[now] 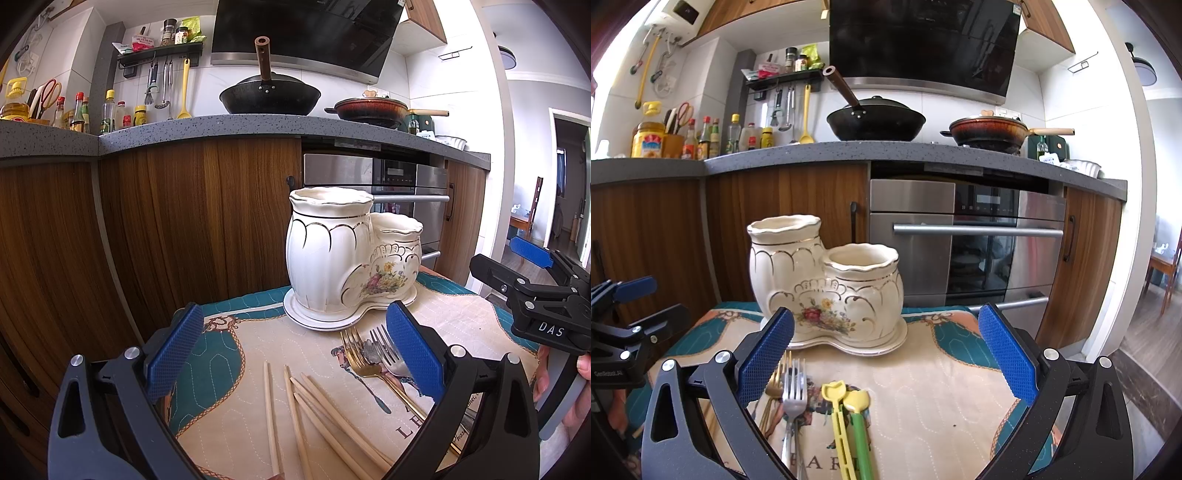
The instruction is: Organize utensils
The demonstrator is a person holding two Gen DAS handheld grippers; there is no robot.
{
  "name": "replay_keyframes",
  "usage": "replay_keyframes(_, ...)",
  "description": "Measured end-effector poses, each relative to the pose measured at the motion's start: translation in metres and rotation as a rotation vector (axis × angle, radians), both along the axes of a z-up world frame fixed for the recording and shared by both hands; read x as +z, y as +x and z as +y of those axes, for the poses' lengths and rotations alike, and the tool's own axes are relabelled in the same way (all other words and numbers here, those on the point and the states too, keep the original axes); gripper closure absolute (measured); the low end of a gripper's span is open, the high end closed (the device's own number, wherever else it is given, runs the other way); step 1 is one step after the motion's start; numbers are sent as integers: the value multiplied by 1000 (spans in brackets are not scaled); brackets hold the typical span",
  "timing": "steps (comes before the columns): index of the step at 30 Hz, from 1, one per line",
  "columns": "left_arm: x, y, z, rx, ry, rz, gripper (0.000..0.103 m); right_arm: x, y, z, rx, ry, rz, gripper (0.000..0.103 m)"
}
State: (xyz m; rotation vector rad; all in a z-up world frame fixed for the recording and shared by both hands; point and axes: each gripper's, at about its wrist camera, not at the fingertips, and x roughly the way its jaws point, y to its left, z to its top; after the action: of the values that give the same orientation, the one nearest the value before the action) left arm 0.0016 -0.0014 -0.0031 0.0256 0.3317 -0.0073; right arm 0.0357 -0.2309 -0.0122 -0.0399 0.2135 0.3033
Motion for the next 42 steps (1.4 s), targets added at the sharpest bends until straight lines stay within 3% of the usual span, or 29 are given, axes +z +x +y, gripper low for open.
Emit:
replay_keyframes(22, 0, 0, 0, 0, -1, 0, 5, 0, 1, -2, -22, 4, 3, 4)
replay_keyframes(29, -2, -2, 11, 32, -39, -9, 5, -5, 9, -13, -59, 43, 56, 4)
replay_keyframes(40, -7, 13, 55, 100, -7, 240, 5, -20, 26, -24, 11, -5, 292, 4)
replay_keyframes(42, -17, 19, 56, 96, 26, 329, 6, -26, 30, -22, 31, -29, 344, 4)
